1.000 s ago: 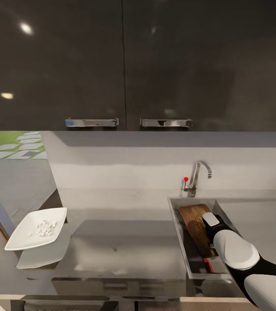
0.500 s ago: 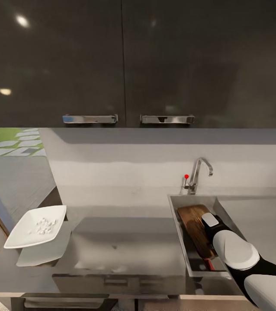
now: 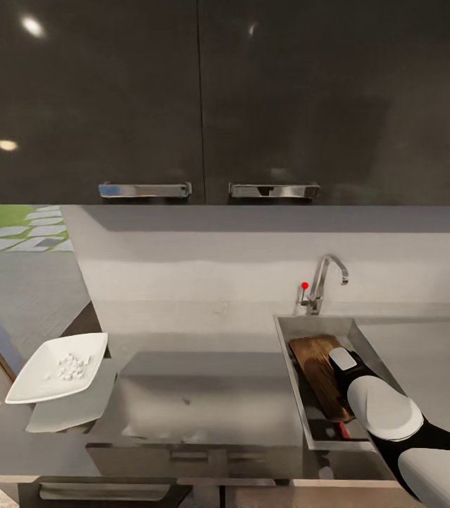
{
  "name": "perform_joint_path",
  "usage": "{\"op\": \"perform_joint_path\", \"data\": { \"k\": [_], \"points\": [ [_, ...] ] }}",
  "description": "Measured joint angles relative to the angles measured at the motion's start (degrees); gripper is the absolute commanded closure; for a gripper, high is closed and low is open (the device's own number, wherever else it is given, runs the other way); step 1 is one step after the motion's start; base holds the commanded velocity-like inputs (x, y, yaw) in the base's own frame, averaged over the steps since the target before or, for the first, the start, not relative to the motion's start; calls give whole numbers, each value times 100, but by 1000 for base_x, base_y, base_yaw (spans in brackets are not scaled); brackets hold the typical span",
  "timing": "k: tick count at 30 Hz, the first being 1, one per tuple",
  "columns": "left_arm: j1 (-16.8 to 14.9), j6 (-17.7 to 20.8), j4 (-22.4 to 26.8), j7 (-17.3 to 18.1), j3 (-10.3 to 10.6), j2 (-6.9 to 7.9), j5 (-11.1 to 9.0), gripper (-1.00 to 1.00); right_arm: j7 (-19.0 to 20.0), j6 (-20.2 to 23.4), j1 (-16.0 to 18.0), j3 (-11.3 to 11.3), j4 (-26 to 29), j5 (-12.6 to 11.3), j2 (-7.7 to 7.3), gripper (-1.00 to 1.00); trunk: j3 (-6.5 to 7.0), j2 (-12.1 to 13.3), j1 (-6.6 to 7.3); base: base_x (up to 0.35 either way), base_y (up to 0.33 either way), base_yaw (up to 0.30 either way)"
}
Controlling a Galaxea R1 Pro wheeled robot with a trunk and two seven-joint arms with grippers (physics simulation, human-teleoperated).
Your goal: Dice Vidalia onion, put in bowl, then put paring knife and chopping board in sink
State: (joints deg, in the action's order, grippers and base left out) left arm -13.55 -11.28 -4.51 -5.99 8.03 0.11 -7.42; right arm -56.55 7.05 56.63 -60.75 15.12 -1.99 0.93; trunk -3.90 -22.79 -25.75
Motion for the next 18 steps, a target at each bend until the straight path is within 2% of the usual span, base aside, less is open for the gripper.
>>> {"op": "perform_joint_path", "data": {
  "k": [15,18],
  "points": [
    [3,0,0,1,0,0,0,-100,21,-1,3,2,10,-24,0,-100,0,0,0,0,0,0],
    [3,0,5,2,0,0,1,-100,531,7,3,48,8,-20,14,-100,0,0,0,0,0,0]
  ]
}}
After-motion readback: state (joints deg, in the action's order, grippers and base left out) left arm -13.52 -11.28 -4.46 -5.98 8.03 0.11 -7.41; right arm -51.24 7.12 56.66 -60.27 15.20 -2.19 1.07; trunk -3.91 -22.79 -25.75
